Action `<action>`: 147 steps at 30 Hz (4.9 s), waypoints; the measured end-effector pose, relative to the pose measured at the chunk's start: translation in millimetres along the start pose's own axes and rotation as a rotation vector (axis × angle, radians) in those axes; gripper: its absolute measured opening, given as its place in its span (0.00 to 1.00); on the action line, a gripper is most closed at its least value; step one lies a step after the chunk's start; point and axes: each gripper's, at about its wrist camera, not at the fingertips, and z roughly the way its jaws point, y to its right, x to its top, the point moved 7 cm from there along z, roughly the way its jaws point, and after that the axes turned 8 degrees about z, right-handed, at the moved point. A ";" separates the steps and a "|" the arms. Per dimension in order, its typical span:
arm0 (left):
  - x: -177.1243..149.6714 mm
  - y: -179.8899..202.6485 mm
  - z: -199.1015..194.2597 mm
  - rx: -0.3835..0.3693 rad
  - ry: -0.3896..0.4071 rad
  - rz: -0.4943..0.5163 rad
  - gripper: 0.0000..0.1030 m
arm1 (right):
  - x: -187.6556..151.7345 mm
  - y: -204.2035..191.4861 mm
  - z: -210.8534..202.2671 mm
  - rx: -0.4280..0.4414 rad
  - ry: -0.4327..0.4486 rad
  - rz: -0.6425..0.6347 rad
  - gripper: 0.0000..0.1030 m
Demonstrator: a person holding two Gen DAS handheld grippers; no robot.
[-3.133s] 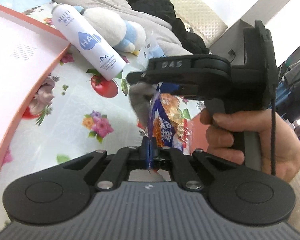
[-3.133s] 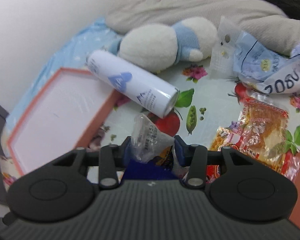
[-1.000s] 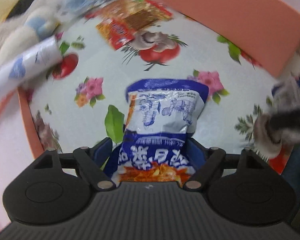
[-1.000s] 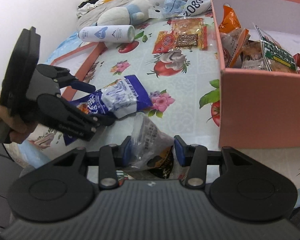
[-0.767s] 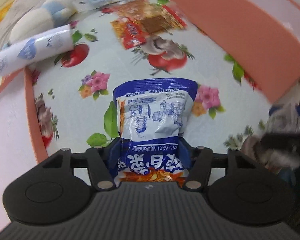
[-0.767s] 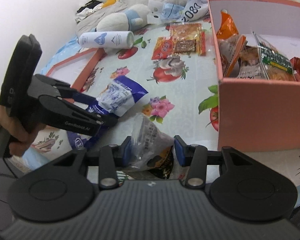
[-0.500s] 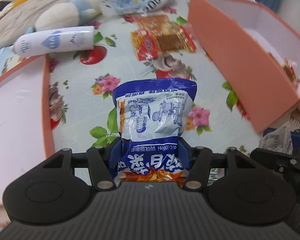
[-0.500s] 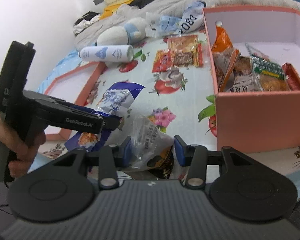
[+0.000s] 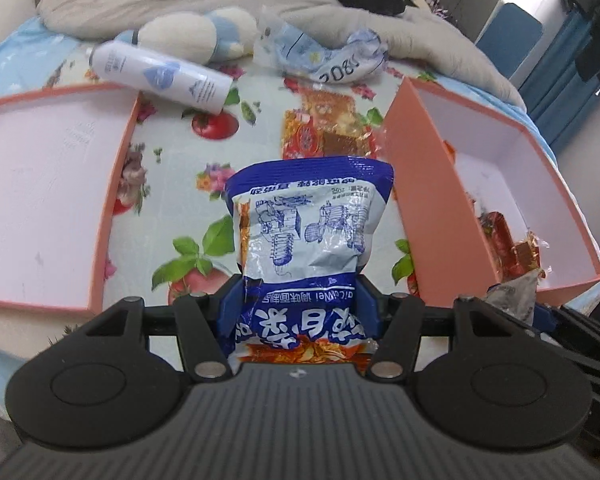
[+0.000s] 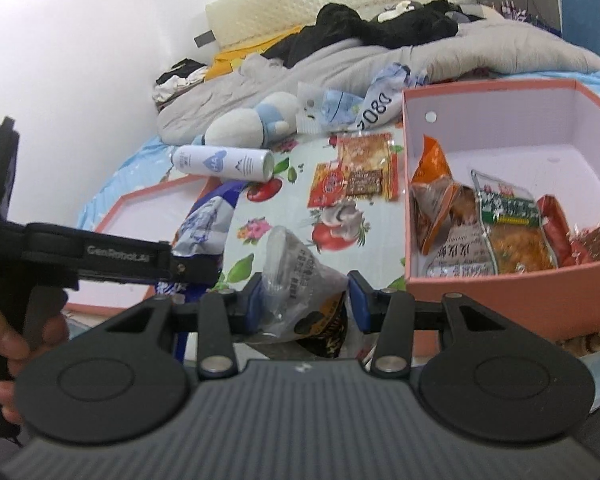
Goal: Organize snacks
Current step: 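Lift the blue bag with the left tool while the right tool holds the clear bag, then carry both bags over the deep pink box and open both tools to drop them, then withdraw both open tools from the box toward the remaining packets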
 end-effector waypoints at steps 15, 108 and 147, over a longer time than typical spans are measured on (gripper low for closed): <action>78.8 44.5 -54.9 -0.033 0.141 0.019 0.62 | 88.0 8.1 -50.1 -0.037 0.187 -0.061 0.46; 71.0 72.7 -88.2 -0.034 0.223 0.073 0.96 | 64.8 20.0 -108.0 -0.192 0.094 0.074 0.84; 71.6 -9.7 -4.9 0.074 0.134 -0.004 0.96 | 60.9 2.2 -69.3 -0.205 0.017 0.102 0.84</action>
